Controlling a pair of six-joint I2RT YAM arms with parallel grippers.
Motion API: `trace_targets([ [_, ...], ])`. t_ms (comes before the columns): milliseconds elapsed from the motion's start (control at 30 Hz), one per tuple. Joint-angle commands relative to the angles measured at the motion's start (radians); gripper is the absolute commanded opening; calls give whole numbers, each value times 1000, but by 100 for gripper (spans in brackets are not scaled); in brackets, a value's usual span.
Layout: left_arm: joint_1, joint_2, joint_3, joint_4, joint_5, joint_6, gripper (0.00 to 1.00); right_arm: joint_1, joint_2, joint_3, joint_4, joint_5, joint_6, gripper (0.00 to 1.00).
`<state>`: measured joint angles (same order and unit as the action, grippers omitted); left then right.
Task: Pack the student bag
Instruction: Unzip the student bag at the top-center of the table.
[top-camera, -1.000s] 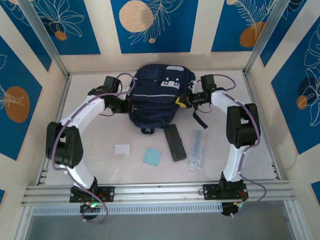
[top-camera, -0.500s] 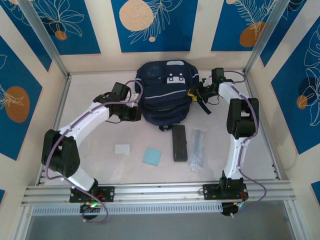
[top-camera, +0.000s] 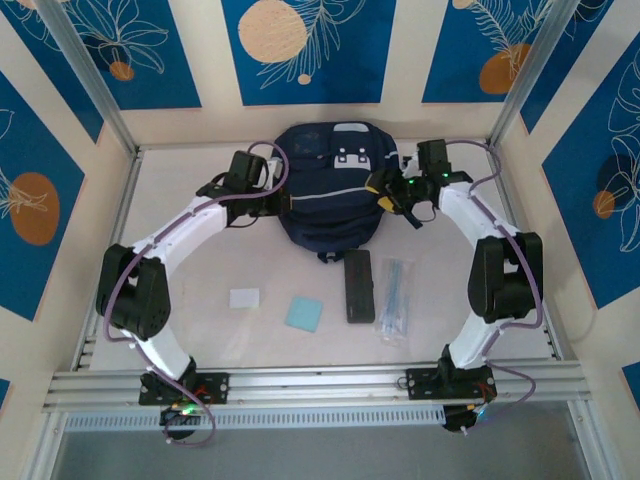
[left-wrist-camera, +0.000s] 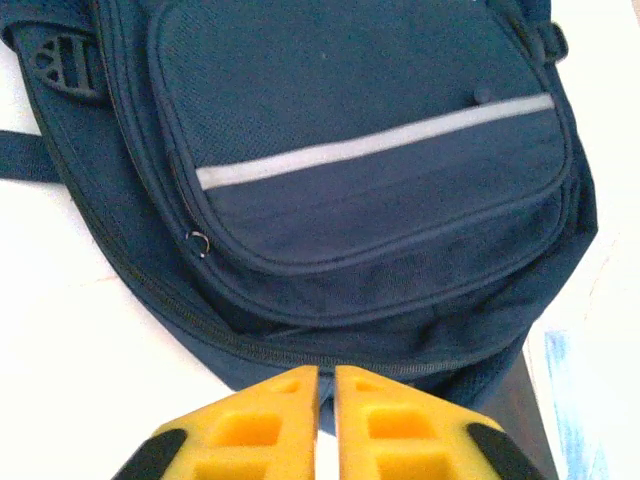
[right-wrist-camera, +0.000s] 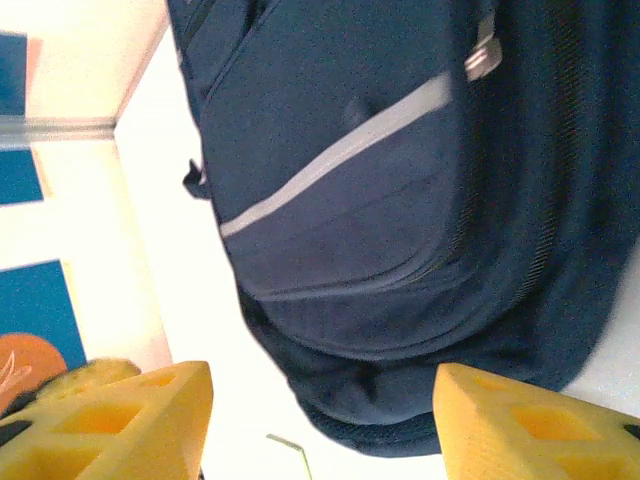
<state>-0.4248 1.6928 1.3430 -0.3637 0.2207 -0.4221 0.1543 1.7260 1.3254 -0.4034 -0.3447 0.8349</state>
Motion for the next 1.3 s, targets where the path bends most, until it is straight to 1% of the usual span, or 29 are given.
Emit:
trace_targets([
  [0,4,0,-26,59,-40,-1,17,68,30,-40,94,41,123,60],
  [100,4,-12,-50,73,-40,6,21,104,83,-6,95,101,153,61],
  [267,5,-33,-94,90,-50,17,26,107,118,-11,65,305,204,62],
  [400,4,-42,-122,101,-62,25,32,106,175,10,88,358,238,63],
  [533,4,-38,-127,99,-45,34,36,92,258,78,126,362,275,62],
  [567,4,-39,-129,98,-41,35,36,89,275,92,136,364,279,59],
  [600,4,-39,-131,98,-36,37,37,89,283,99,145,368,283,53],
  [633,4,-41,-133,99,-32,38,37,85,285,99,165,364,283,34],
  [667,4,-42,-136,102,-24,41,37,82,277,93,188,353,285,21],
  [733,4,-45,-136,107,-7,57,38,78,241,78,224,329,275,0],
  [800,4,-43,-131,107,4,88,39,75,191,69,234,305,254,0],
  [967,4,-6,-72,84,32,155,45,47,96,85,247,178,249,0],
  [1067,-2,30,-14,69,57,163,47,38,100,134,250,99,276,0],
  [1167,-13,65,34,48,56,171,48,38,128,182,251,55,302,0],
  [1267,-19,87,57,35,51,164,50,29,143,193,288,28,347,0],
])
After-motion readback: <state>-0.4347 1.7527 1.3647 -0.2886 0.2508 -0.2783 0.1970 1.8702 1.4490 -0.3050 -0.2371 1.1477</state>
